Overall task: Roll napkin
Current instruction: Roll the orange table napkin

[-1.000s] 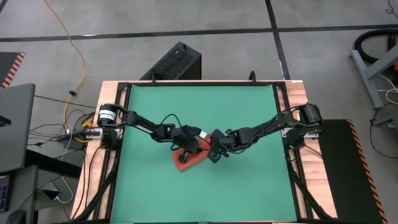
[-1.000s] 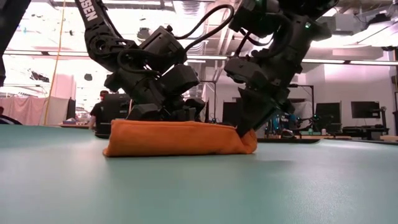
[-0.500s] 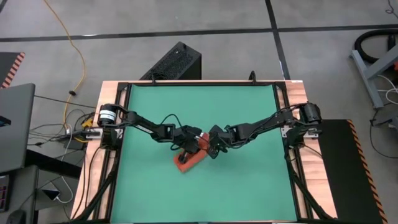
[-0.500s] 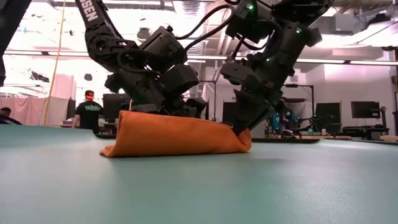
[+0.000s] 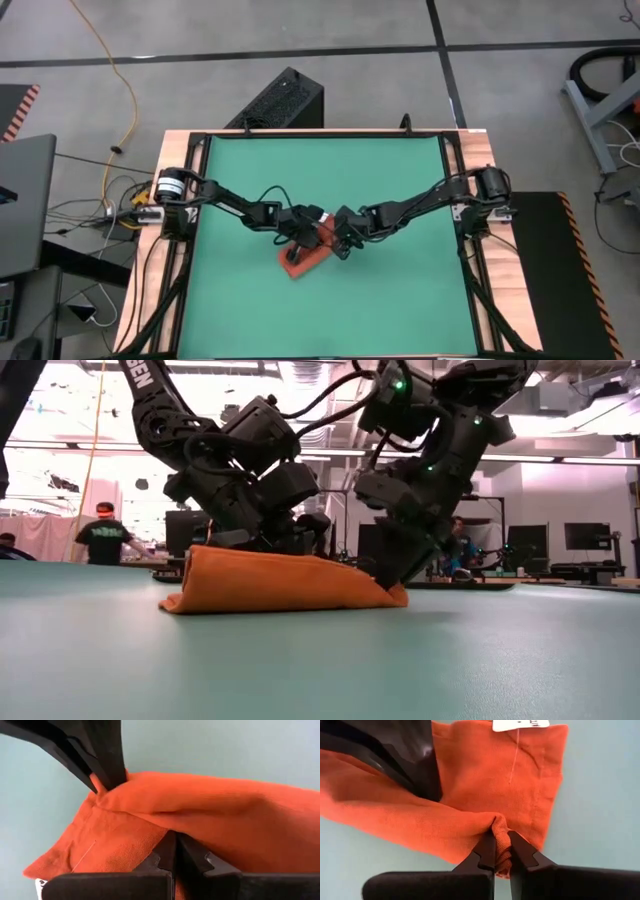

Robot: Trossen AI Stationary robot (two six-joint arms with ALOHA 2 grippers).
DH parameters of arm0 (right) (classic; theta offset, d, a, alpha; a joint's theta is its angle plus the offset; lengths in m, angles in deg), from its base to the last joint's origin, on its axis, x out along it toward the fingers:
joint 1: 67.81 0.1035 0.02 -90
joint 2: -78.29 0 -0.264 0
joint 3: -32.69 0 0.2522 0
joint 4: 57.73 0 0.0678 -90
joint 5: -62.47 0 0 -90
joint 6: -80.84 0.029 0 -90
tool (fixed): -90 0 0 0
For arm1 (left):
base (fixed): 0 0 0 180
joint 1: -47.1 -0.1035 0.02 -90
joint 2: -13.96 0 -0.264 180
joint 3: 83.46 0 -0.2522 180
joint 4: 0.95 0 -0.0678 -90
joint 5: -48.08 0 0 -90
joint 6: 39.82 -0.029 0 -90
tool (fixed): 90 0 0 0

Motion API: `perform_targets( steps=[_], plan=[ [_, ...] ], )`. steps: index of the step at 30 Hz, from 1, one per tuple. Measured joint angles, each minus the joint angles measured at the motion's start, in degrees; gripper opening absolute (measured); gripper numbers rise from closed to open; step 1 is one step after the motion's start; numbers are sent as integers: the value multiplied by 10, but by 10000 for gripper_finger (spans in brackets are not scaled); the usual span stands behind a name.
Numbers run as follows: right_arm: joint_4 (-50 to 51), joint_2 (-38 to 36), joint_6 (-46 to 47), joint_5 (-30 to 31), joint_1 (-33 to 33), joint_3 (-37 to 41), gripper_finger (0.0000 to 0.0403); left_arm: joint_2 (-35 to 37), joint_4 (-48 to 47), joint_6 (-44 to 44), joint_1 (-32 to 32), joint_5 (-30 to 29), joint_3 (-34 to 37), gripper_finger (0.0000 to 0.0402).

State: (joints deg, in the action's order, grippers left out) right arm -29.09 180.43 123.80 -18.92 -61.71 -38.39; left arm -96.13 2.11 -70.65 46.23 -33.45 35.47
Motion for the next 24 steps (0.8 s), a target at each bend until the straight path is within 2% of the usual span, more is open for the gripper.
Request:
perform_targets(
  steps=[4, 11, 19, 21, 24],
  plan=[
    [-22, 38, 6, -17, 2, 0, 34, 15, -13, 0, 4, -12, 1, 0],
    [-21, 44, 31, -10, 17, -1, 34, 48, -84, 11, 28, -49, 2, 0],
    [-12, 44, 52, -8, 33, 0, 34, 165, -178, 115, 93, -164, 4, 0],
    [-11, 44, 55, -8, 35, 0, 34, 204, -203, 161, 116, -206, 3, 0],
    [-12, 44, 57, -7, 37, 1, 34, 234, -181, 252, 153, -252, 26, 0]
  ],
)
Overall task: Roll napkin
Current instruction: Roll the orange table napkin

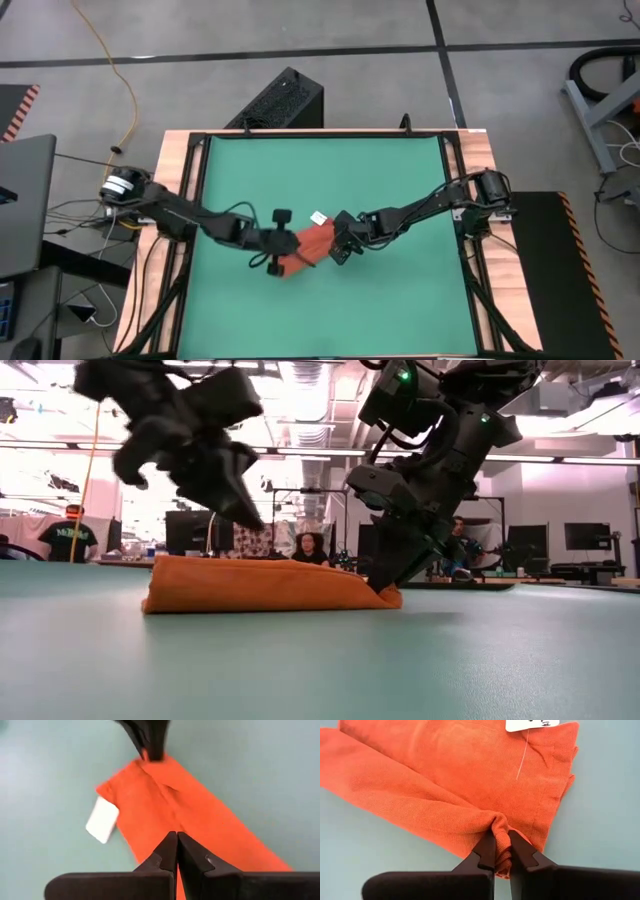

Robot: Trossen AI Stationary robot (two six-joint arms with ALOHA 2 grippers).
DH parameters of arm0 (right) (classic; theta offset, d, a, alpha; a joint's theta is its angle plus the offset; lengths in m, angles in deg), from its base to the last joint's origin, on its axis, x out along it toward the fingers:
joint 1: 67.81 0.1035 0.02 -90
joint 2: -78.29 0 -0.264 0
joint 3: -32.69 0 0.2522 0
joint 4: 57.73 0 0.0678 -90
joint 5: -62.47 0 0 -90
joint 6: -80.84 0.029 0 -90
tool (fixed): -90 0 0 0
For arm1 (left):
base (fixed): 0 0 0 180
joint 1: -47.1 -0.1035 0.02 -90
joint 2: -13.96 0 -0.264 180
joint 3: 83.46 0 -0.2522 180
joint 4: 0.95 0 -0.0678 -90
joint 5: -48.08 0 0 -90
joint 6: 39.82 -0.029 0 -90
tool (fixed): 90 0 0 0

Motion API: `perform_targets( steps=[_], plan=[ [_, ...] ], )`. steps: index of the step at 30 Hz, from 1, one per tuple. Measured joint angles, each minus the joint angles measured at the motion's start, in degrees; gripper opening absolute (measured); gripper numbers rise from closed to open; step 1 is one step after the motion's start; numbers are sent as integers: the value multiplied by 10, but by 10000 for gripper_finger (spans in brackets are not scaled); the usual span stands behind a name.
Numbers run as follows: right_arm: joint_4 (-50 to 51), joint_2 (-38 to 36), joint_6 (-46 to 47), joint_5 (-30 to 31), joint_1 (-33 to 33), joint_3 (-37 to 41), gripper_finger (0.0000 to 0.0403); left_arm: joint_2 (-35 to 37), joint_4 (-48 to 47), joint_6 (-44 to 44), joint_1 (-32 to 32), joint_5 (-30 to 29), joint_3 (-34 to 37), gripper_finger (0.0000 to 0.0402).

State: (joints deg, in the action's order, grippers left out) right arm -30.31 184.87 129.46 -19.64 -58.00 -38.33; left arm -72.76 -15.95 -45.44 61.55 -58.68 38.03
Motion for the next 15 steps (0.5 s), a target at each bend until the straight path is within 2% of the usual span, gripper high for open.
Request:
perform_targets(
  steps=[4, 8, 15],
  plan=[
    [-2, 0, 0, 1, 1, 0, 34, -13, 50, 69, 55, -44, 51, 0],
    [-3, 0, -4, 1, 1, 0, 34, -43, 48, 143, 95, -80, 85, 0],
    [-2, -2, -5, 1, 5, -3, 34, -50, 54, 177, 135, -78, 93, 0]
  ],
)
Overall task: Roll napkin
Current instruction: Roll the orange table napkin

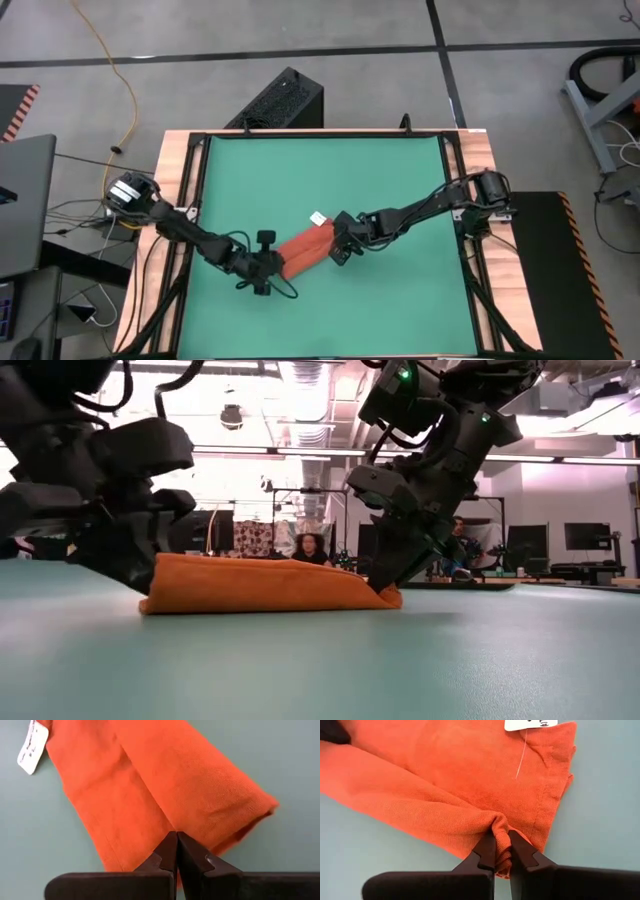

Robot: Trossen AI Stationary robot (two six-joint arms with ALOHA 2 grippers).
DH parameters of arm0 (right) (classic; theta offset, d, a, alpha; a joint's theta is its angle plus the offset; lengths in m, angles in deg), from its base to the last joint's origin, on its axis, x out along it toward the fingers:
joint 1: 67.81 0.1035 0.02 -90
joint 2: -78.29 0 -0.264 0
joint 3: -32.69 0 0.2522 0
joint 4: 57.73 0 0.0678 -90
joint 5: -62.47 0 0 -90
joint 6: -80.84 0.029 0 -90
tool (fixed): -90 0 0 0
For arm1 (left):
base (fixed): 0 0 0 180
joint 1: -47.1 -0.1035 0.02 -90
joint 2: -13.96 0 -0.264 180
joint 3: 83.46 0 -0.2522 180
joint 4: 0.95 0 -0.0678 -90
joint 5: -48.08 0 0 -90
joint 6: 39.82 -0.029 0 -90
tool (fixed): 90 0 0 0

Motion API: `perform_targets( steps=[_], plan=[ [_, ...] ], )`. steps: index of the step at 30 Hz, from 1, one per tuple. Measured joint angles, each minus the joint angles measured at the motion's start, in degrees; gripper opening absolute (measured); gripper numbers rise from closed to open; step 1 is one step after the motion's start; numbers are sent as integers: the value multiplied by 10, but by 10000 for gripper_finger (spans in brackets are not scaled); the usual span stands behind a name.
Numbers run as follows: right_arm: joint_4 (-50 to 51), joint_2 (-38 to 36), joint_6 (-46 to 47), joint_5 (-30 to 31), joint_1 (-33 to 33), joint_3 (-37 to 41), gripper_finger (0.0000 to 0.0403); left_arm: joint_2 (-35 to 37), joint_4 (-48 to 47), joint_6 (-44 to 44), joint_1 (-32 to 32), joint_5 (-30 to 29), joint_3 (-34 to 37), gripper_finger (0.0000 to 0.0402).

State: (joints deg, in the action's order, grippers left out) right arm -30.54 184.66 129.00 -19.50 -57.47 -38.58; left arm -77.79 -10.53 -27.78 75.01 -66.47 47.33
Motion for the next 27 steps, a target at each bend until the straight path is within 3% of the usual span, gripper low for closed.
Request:
perform_targets(
  steps=[4, 13, 18, 27],
  plan=[
    [20, 1, -10, -9, 9, -29, 34, 0, 0, -20, 9, 5, 0, 0],
    [196, 4, -53, -35, 34, -153, 34, 0, -4, -81, 3, 68, -1, 0],
    [253, 3, -91, -86, 30, -188, 34, 0, -6, -103, 3, 88, 5, 0],
    [244, 11, -137, -211, -24, -190, 34, -1, -7, -119, 3, 90, 10, 0]
  ],
)
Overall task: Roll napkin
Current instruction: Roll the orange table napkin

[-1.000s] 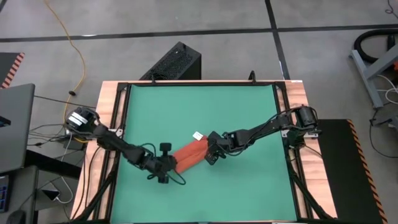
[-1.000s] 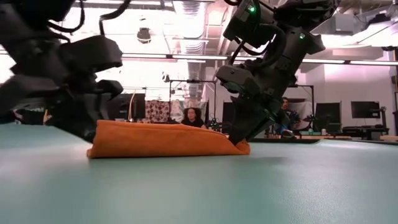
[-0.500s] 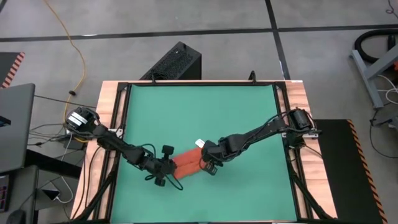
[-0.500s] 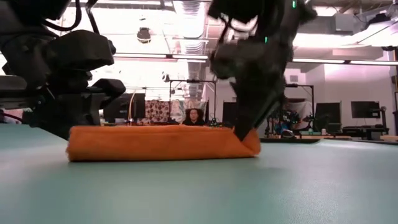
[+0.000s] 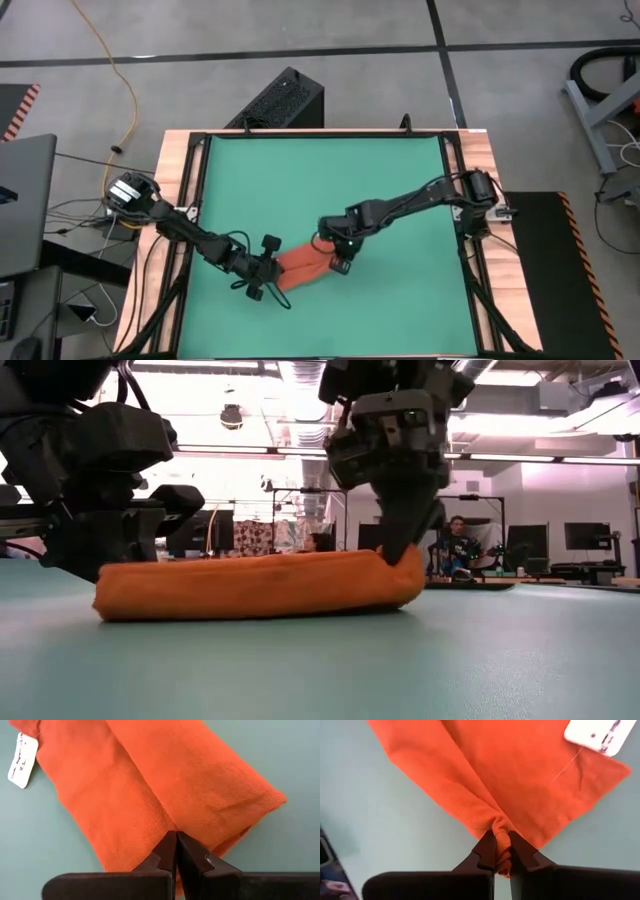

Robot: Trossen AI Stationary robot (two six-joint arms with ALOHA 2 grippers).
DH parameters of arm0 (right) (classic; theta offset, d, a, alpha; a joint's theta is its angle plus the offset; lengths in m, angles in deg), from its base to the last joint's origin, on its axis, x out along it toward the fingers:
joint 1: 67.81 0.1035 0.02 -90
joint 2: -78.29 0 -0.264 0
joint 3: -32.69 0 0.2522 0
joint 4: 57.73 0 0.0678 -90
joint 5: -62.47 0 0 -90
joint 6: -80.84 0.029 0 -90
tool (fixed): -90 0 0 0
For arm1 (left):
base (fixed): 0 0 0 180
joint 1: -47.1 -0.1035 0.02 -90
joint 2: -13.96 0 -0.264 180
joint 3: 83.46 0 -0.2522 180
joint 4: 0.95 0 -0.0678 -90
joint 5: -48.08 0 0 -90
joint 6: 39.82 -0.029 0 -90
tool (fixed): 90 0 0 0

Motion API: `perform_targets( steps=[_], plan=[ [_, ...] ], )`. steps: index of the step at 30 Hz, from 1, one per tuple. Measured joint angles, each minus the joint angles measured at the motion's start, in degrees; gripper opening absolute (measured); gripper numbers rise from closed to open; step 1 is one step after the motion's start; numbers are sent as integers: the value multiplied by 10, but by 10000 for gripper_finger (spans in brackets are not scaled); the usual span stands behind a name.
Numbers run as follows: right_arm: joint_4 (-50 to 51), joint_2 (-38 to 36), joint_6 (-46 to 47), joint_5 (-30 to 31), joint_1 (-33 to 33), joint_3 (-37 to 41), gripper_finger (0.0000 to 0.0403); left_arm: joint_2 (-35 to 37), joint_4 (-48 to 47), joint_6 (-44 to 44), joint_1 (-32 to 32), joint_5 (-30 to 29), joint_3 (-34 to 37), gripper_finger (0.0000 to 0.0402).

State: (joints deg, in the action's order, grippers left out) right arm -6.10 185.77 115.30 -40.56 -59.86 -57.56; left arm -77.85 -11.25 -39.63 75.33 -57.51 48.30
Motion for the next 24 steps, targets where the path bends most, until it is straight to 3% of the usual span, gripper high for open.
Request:
perform_targets(
  steps=[13, 18, 24],
  plan=[
    [-8, 0, -40, -52, -68, -1, 34, 0, -8, -21, 0, 10, 0, 0],
    [-10, 0, -49, -50, -62, -1, 34, 42, -68, -33, 8, -52, -14, 0],
    [-13, 0, -55, -47, -52, -1, 34, 130, -115, -113, 1, -111, -28, 0]
  ],
)
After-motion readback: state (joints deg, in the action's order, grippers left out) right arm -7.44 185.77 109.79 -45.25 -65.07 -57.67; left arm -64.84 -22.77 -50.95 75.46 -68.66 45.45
